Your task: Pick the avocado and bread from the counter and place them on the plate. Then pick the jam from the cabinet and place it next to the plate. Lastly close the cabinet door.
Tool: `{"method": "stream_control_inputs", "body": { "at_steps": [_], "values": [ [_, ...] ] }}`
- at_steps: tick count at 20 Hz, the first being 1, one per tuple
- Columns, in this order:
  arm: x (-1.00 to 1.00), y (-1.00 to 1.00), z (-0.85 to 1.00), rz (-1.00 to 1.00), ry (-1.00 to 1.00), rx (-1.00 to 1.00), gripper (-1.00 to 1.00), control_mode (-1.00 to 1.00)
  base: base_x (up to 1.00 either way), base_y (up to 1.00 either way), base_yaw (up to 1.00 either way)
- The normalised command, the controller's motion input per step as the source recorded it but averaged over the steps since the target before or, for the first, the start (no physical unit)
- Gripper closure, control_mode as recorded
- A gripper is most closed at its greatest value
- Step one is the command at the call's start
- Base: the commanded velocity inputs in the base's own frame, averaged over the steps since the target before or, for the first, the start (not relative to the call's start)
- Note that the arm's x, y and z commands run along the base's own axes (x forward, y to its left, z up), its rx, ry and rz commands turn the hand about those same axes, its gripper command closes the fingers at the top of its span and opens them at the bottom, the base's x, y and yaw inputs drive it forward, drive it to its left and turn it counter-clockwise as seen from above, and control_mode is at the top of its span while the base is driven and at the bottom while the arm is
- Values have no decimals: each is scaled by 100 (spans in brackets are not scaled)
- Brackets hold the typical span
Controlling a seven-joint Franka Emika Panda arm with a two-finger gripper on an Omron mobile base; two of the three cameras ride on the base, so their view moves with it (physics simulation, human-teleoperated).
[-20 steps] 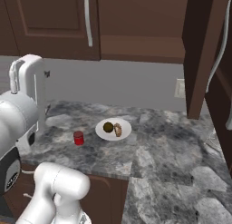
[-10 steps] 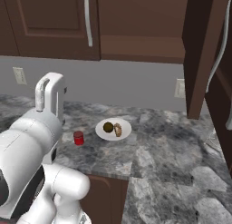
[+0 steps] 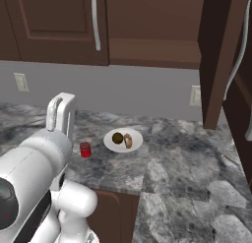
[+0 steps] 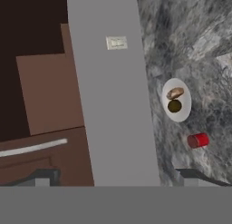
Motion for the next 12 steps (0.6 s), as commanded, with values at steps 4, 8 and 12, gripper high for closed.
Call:
{"method": "stream_control_inputs", "body": {
  "at_steps": [4,8,12],
  "values": [
    [0,-15,-43,0,-3,0,-100,-100,0,0,0],
    [0,-16,-47,0,0,0,-100,-100,0,0,0],
    [0,-28,-34,0,-1,2,-100,-100,0,0,0]
  ]
}}
